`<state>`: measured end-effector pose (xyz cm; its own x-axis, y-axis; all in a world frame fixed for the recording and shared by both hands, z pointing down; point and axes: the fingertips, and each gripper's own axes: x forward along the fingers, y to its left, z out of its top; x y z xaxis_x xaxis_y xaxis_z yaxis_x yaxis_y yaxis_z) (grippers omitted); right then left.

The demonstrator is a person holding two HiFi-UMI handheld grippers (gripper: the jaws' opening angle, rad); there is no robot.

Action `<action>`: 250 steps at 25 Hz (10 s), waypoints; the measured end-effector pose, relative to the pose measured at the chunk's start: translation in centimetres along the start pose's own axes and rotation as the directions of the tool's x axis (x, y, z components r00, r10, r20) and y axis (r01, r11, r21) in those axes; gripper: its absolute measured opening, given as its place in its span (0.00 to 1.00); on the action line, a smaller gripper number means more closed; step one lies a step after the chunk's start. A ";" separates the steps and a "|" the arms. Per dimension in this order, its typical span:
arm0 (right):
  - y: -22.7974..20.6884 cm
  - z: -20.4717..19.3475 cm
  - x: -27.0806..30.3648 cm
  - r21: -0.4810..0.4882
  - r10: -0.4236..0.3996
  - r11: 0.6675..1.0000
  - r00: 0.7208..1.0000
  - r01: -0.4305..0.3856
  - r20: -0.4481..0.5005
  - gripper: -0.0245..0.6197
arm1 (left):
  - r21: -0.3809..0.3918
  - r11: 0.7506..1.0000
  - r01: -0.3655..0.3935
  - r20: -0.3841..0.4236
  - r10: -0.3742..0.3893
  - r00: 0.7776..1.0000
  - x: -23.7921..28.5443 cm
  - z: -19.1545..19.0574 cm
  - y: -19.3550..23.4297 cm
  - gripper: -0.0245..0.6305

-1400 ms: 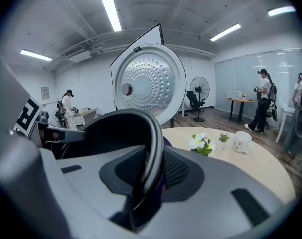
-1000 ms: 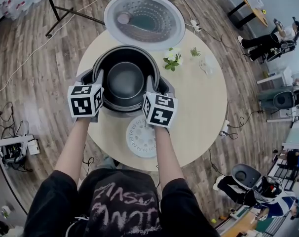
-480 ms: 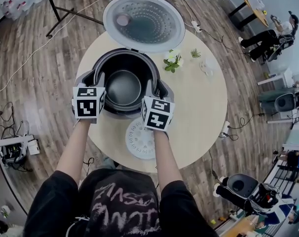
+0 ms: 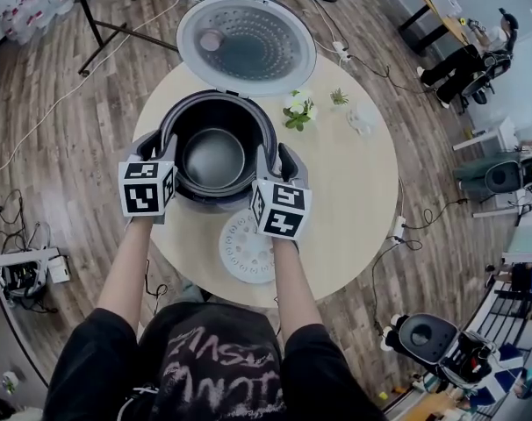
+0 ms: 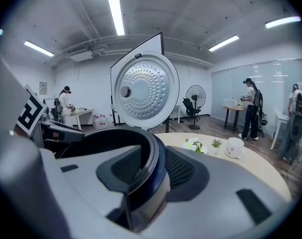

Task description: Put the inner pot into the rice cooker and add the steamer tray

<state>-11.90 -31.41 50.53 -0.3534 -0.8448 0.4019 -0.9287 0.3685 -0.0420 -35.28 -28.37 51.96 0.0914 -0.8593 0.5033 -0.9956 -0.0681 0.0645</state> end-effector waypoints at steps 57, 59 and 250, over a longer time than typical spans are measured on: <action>-15.7 3.4 -27.9 0.189 -0.342 0.936 0.891 0.296 0.298 0.11 | 0.265 0.905 0.332 0.387 -0.415 0.823 -12.3 11.6 -20.0 0.08; -15.6 3.5 -27.8 0.185 -0.323 0.943 0.895 0.277 0.309 0.18 | 0.264 0.904 0.337 0.379 -0.418 0.825 -12.2 11.5 -20.2 0.13; -1.8 2.9 -3.0 0.004 0.130 0.991 0.991 -0.131 0.040 0.26 | 0.040 0.998 0.053 0.192 -0.060 0.980 -4.1 5.1 -3.2 0.25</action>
<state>-9.49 -30.64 46.73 -0.4756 -0.8044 0.3561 -0.8750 0.4741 -0.0978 -32.55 -27.20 45.28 0.1449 -0.9349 0.3239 -0.9894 -0.1337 0.0565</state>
